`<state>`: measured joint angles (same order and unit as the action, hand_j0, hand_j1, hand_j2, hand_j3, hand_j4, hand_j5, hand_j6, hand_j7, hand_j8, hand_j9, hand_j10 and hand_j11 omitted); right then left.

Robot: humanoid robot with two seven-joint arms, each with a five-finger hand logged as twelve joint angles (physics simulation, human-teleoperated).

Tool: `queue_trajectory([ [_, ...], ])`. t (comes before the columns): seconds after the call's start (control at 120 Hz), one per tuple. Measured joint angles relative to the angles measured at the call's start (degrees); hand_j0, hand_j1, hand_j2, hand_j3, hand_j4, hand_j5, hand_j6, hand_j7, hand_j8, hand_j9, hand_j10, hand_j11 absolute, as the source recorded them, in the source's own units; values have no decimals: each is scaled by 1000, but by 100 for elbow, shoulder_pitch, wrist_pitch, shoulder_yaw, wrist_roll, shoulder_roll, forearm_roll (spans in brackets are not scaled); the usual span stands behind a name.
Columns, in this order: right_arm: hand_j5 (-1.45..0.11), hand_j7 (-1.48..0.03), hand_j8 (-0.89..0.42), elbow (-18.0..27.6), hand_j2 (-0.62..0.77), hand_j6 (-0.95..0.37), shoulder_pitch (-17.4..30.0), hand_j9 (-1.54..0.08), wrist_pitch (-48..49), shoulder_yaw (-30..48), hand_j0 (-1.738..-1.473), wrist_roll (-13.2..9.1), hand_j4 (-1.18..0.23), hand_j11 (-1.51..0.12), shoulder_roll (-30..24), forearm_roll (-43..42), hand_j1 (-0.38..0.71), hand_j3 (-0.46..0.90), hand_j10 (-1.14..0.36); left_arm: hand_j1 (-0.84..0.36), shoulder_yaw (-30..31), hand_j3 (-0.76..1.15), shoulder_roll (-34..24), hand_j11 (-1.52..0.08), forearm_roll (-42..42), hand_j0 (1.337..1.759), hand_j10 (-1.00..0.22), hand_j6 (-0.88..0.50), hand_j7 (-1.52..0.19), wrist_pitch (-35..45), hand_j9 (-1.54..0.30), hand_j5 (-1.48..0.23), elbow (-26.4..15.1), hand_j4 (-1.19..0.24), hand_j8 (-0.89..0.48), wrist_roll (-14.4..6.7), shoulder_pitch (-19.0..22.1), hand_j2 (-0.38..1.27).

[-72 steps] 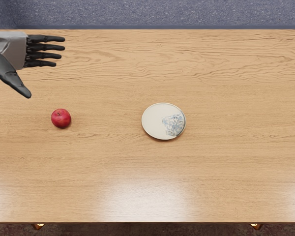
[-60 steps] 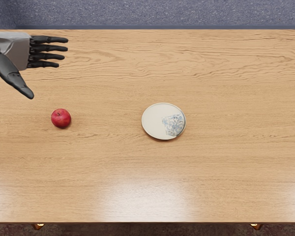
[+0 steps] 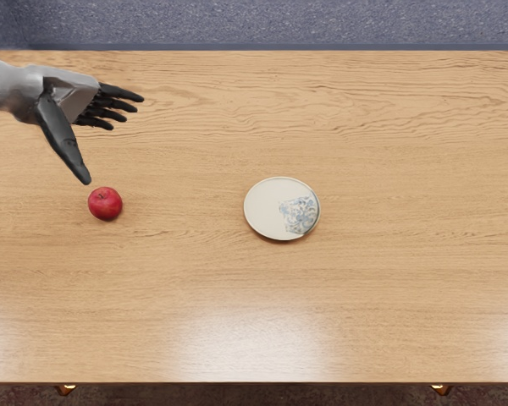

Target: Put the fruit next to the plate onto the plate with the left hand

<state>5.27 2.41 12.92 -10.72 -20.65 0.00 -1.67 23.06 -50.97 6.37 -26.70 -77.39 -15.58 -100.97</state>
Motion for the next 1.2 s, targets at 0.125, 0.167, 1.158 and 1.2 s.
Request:
queue_trajectory([
  [0.125,0,0,-1,0,0,-1,2,0,0,0,-1658,0,-1,0,0,0,-349,0,0,336,1103,0,700,-15,157,1658,-13,-14,-15,1810,-15,-15,-179,-13,-14,-4,60,2],
  [0.167,0,0,0,0,0,-1,1,0,0,0,-1658,0,0,0,0,0,-349,0,0,334,1361,0,870,-17,229,1658,-14,-15,-17,2439,-17,-17,-245,-14,-15,-5,97,3],
  [1.158,0,0,0,0,0,0,1,0,0,0,-1658,0,0,0,0,0,-349,0,0,6,2374,0,2105,-372,442,1658,-286,-286,-372,5956,-372,-372,-861,-286,-287,-268,729,58],
  [1.2,0,0,0,0,0,0,1,0,0,0,-1658,0,0,0,0,0,-349,0,0,-10,2365,0,2174,-389,445,1658,-300,-300,-389,5988,-389,-389,-817,-300,-300,-268,784,61],
])
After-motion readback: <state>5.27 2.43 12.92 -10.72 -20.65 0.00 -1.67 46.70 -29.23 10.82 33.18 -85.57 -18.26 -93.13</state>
